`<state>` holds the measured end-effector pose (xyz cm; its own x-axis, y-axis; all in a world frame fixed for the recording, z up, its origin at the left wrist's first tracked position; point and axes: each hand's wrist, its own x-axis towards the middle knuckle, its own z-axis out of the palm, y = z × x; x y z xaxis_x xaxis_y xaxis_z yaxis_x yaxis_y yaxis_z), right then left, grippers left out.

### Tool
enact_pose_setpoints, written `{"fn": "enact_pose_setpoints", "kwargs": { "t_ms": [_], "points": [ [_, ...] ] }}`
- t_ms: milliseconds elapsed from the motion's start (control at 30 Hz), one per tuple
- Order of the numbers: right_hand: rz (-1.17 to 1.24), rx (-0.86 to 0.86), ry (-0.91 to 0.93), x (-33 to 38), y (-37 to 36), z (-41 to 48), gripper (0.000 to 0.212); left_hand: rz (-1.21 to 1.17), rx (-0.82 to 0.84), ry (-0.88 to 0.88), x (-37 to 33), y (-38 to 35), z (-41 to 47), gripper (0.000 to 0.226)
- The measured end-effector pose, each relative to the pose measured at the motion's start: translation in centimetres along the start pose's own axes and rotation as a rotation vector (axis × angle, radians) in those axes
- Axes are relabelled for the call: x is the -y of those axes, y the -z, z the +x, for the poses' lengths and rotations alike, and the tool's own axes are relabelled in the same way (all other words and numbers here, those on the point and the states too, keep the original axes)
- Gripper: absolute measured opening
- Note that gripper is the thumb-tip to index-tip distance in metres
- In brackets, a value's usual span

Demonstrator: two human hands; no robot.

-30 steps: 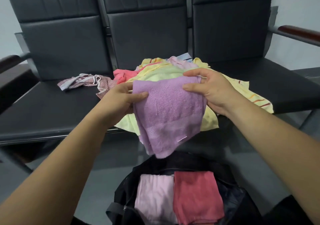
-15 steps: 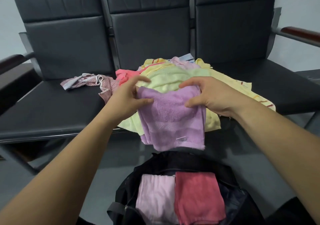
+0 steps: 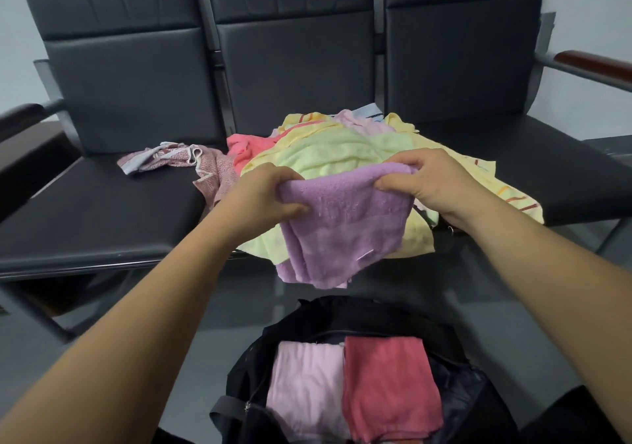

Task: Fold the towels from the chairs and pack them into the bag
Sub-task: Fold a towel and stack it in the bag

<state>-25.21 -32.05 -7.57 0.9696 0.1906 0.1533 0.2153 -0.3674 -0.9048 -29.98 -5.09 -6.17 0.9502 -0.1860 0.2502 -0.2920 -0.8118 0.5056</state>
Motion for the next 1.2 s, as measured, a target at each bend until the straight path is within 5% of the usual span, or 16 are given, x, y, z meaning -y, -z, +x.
{"fn": "enact_pose_setpoints", "kwargs": {
  "t_ms": [167, 300, 433, 600, 1200],
  "points": [
    [0.332, 0.008, -0.153, -0.8, 0.0, 0.2, 0.023, -0.398, -0.129, 0.095, 1.0, -0.9, 0.0, 0.004],
    [0.548, 0.040, -0.270, -0.5, -0.1, 0.0, 0.064, -0.708, -0.027, 0.219, 1.1, -2.5, -0.5, 0.026],
    [0.874, 0.087, -0.405, -1.8, -1.4, -1.1, 0.058, -0.775, -0.171, 0.353, 0.7, -4.4, -0.5, 0.024],
    [0.814, 0.256, -0.622, -6.5, -5.9, -4.4, 0.033, -0.659, -0.096, 0.523, 3.3, -8.2, -1.9, 0.029],
    [0.529, 0.143, -1.154, -23.9, -20.0, -9.5, 0.023, -0.277, 0.546, 0.878, 17.1, -23.7, -10.7, 0.042]
  ]
}}
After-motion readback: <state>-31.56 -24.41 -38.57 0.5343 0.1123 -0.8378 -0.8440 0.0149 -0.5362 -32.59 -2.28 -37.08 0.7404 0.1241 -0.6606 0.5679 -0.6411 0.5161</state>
